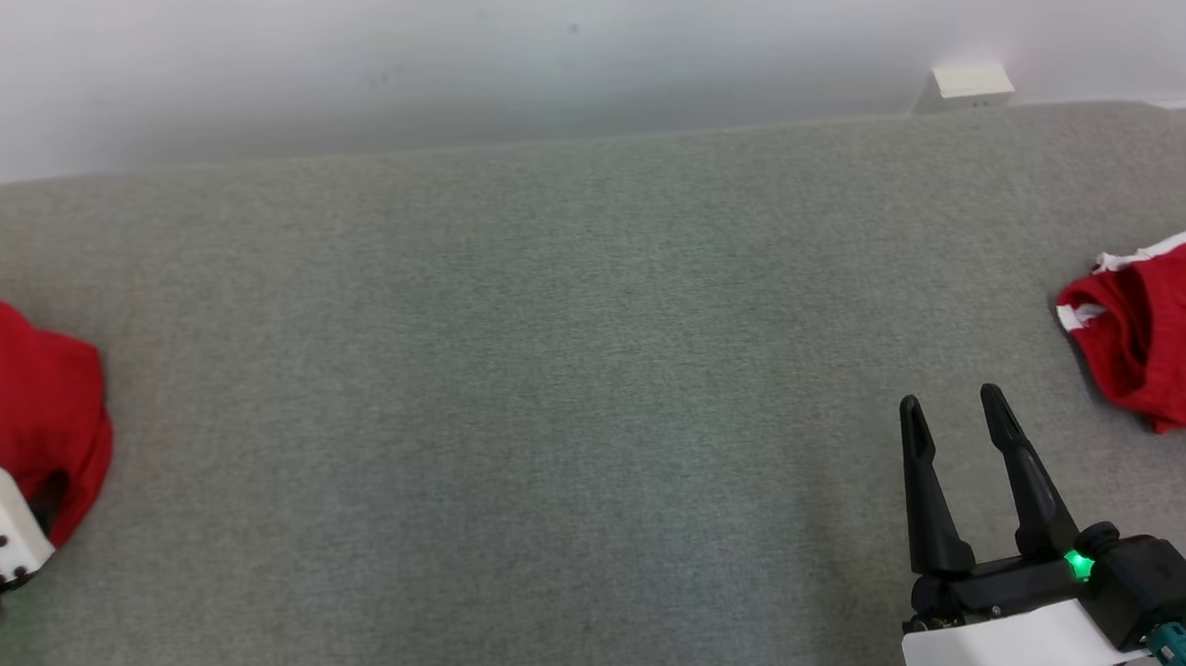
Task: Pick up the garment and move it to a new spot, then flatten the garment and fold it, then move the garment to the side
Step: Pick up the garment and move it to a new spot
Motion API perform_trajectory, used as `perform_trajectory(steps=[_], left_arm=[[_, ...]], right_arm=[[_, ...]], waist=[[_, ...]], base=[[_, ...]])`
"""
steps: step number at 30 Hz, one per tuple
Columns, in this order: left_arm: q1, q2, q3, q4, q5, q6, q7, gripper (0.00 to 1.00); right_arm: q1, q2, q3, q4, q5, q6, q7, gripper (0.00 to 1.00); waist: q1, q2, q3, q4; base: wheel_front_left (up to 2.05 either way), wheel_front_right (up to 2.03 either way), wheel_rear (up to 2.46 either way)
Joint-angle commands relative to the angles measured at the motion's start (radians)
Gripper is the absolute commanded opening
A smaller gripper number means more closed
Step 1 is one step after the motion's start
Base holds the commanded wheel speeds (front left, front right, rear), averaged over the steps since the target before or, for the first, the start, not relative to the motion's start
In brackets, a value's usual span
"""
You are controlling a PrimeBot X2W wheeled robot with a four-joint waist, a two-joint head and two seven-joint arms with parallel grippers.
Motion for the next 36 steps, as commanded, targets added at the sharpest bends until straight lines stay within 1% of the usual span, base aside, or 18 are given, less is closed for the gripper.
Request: perform_trajectory(steps=[1, 4, 5, 6, 7, 8, 11, 14, 20, 23, 27, 31, 33, 36], left_arm=[[0.025, 0.0, -0.005, 0.019, -0.016, -0.002, 0.011, 1.0], [0.033, -0.017, -0.024, 0.073, -0.024, -0.011, 0.028, 1.0], [0.031, -0.019, -0.03, 0.083, -0.026, -0.012, 0.021, 0.93], [0.028, -0.02, -0.035, 0.086, -0.029, -0.014, 0.003, 0.41], [0.021, -0.017, -0.044, 0.084, -0.028, -0.016, -0.015, 0.16], [0.014, -0.014, -0.051, 0.082, -0.028, -0.017, -0.029, 0.0], [-0.011, 0.003, -0.081, 0.061, -0.016, -0.02, -0.092, 0.0], [-0.037, 0.011, -0.131, 0.031, -0.007, -0.021, -0.148, 0.0], [-0.07, 0.039, -0.283, -0.095, -0.015, -0.02, -0.203, 0.0], [-0.081, 0.039, -0.358, -0.179, -0.026, -0.02, -0.216, 0.0], [-0.087, 0.023, -0.419, -0.322, -0.068, -0.019, -0.211, 0.0], [-0.076, 0.01, -0.461, -0.474, -0.09, -0.019, -0.197, 0.0], [-0.062, -0.007, -0.474, -0.542, -0.093, -0.017, -0.188, 0.0], [-0.026, -0.055, -0.491, -0.611, -0.119, -0.003, -0.179, 0.0]], right_arm=[[-0.008, 0.001, 0.0, 0.0, 0.004, -0.002, 0.001, 1.0], [-0.004, 0.0, -0.004, 0.008, -0.002, -0.002, 0.001, 1.0], [-0.001, 0.001, -0.005, 0.012, -0.007, -0.002, 0.001, 1.0], [0.002, 0.001, -0.006, 0.016, -0.012, -0.002, 0.001, 1.0], [0.006, 0.001, -0.006, 0.02, -0.015, -0.002, 0.001, 1.0], [0.008, 0.0, -0.006, 0.022, -0.019, -0.002, 0.001, 1.0], [0.013, 0.0, -0.001, 0.03, -0.026, -0.002, 0.001, 1.0], [0.022, 0.0, 0.003, 0.036, -0.032, -0.002, 0.001, 1.0], [0.051, 0.0, -0.005, 0.052, -0.033, -0.002, 0.001, 1.0], [0.06, 0.0, -0.002, 0.053, -0.034, -0.002, 0.001, 1.0], [0.074, 0.0, -0.015, 0.043, -0.025, -0.002, 0.001, 1.0], [0.08, 0.0, -0.027, 0.034, -0.024, -0.002, 0.001, 1.0], [0.082, 0.0, -0.037, 0.028, -0.023, -0.002, 0.001, 1.0], [0.088, 0.0, -0.051, 0.023, -0.022, -0.002, 0.001, 1.0]], waist=[[-0.0001, -0.0001, 0.01, -0.018], [-0.0001, -0.0001, 0.002, -0.02], [-0.0001, -0.0001, -0.003, -0.017], [-0.0001, -0.0001, -0.008, -0.014], [-0.0001, -0.0001, -0.016, -0.008], [-0.0001, -0.0001, -0.023, -0.004], [-0.0001, -0.0001, -0.051, 0.016], [-0.0001, -0.0001, -0.089, 0.038], [-0.0001, -0.0001, -0.168, 0.075], [-0.0001, -0.0001, -0.199, 0.083], [-0.0001, -0.0001, -0.225, 0.068], [-0.0001, -0.0001, -0.232, 0.033], [-0.0001, -0.0001, -0.231, 0.009], [-0.0001, -0.0001, -0.227, -0.029]], base=[[0.0, 0.0, 0.0], [0.0, 0.0, 0.0], [0.0, 0.0, 0.0], [0.0, 0.0, 0.0], [0.0, 0.0, 0.0], [0.0, 0.0, 0.0], [0.0, 0.0, 0.0], [0.0, 0.0, 0.0], [0.0, 0.0, 0.0], [0.0, 0.0, 0.0], [0.0, 0.0, 0.0], [0.0, 0.0, 0.0], [0.0, 0.0, 0.0], [0.0, 0.0, 0.0]])
